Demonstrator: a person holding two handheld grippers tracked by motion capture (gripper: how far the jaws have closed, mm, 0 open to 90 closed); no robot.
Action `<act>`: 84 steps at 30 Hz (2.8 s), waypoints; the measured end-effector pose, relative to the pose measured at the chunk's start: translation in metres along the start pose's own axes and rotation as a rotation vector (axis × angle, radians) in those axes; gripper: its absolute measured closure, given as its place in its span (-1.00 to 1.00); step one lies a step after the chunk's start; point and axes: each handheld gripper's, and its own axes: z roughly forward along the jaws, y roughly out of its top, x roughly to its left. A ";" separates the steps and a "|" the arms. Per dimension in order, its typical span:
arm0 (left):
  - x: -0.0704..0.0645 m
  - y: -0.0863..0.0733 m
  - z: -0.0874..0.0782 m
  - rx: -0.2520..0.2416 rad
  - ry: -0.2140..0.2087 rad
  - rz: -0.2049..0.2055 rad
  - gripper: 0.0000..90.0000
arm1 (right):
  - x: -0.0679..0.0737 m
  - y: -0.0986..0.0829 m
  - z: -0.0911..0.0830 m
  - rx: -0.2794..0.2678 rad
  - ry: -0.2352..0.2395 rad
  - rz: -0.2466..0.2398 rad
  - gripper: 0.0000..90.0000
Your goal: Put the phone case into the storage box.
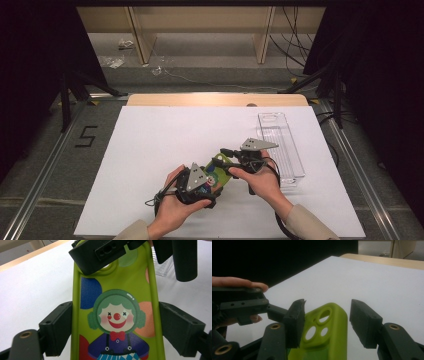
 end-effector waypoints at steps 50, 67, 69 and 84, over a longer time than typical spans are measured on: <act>0.006 0.006 -0.003 -0.060 0.056 0.017 -0.28 | 0.008 0.010 -0.012 -0.075 0.064 0.054 0.73; 0.016 0.005 -0.006 -0.067 0.017 0.010 -0.53 | 0.014 0.033 -0.034 -0.106 0.047 -0.050 0.73; 0.018 0.004 -0.006 -0.061 0.017 0.014 -0.53 | 0.014 0.035 -0.036 -0.107 0.051 -0.056 0.73; 0.026 -0.002 -0.003 -0.048 0.006 0.015 -0.56 | 0.013 0.042 -0.044 -0.067 0.083 -0.106 0.73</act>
